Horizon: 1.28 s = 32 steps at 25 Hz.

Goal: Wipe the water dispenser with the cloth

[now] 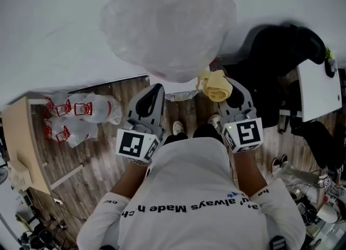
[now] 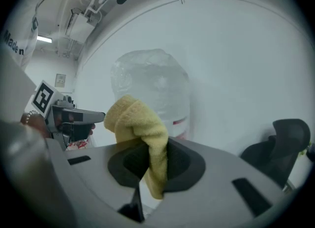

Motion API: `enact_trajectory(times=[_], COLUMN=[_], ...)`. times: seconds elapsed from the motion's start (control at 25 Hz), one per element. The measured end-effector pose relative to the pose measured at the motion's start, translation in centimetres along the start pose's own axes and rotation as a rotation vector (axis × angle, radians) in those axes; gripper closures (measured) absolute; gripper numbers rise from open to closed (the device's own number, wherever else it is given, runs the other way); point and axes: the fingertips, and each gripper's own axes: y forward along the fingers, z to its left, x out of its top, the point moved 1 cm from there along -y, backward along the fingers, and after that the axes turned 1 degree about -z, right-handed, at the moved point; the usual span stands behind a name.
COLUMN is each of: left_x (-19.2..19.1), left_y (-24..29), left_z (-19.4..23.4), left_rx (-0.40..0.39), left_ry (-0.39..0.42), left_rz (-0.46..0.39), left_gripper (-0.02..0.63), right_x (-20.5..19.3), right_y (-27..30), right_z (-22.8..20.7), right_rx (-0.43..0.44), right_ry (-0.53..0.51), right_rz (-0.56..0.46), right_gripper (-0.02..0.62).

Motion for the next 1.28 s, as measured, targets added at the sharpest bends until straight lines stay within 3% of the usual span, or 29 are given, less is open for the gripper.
enact_trajectory(times=[0.56, 1.28], left_x=[5.9, 6.9], left_y=[-3.5, -5.2], left_z=[-2.0, -2.0], left_rx=[0.005, -0.029], left_ry=[0.048, 0.052], left_rz=[-0.102, -0.136], left_gripper=[0.58, 0.58], right_x=[7.2, 8.5], right_y=[-4.6, -5.5], right_z=[4.3, 5.9], right_rx=[0.036, 0.05], right_ry=[-0.028, -0.063], right_rz=[-0.145, -0.169], right_gripper=[0.535, 0.537])
